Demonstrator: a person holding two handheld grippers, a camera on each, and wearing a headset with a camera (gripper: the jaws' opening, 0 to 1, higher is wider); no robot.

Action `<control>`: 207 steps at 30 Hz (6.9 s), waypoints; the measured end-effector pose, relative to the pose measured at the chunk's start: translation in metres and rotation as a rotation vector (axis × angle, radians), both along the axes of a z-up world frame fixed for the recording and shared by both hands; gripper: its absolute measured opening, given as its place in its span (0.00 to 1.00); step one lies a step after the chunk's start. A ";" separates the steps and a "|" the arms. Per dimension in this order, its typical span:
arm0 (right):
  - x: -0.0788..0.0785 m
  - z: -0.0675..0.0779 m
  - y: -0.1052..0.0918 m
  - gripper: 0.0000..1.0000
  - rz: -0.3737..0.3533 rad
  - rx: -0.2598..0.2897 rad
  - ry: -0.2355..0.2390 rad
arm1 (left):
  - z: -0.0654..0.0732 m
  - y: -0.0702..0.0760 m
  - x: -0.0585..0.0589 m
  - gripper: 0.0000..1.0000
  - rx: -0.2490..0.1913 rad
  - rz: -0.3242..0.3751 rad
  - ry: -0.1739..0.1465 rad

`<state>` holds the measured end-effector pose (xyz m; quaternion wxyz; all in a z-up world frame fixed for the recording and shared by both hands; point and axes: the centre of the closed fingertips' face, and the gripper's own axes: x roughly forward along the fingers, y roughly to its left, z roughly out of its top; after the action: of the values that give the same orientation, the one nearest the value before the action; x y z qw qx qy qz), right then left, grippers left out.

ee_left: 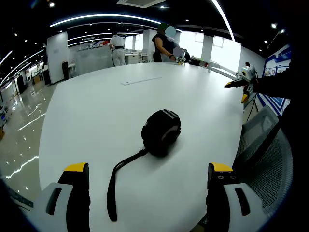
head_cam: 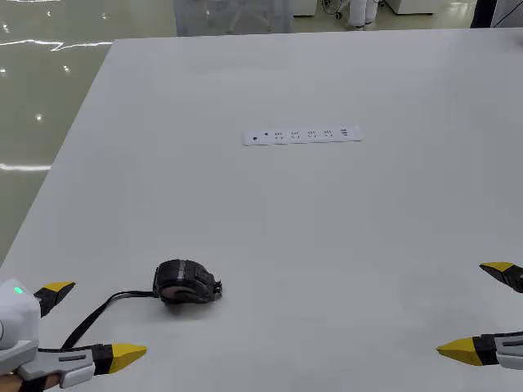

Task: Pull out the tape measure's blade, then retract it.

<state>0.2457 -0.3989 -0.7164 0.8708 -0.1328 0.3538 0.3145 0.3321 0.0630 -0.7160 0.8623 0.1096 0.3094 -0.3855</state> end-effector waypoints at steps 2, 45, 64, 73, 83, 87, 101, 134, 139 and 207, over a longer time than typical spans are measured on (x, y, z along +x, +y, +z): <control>0.000 -0.001 0.001 0.99 0.001 0.001 0.001 | 0.000 0.000 0.001 0.99 0.000 0.003 -0.002; 0.002 0.001 0.029 0.99 0.052 0.001 0.028 | -0.004 -0.005 0.005 0.99 -0.003 -0.041 -0.004; 0.033 0.008 0.061 0.99 0.143 -0.016 0.014 | -0.006 -0.026 0.018 0.99 0.069 -0.181 0.011; 0.049 0.018 0.104 0.99 0.210 0.018 -0.006 | 0.013 -0.049 0.038 0.99 0.075 -0.258 -0.017; 0.066 0.021 0.132 0.99 0.272 0.033 -0.026 | 0.013 -0.071 0.044 0.99 0.124 -0.378 -0.023; 0.070 0.022 0.141 0.99 0.289 0.030 -0.030 | 0.005 -0.073 0.042 0.98 0.203 -0.467 -0.035; 0.085 0.019 0.174 0.99 0.377 0.036 -0.022 | -0.004 -0.095 0.039 0.95 0.298 -0.649 0.012; 0.106 -0.017 0.246 0.89 0.521 0.060 0.010 | -0.038 -0.109 0.037 0.63 0.420 -0.798 0.026; 0.113 -0.016 0.257 0.86 0.534 0.079 0.002 | -0.041 -0.111 0.033 0.58 0.413 -0.802 0.044; 0.120 -0.076 0.324 0.21 0.757 -0.068 0.036 | -0.050 -0.112 0.044 0.33 0.450 -0.801 0.026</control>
<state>0.3659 -0.0751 -0.7922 0.6817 -0.2774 0.3050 0.6045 0.3765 -0.0493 -0.7661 0.5963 0.4004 0.3294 -0.6129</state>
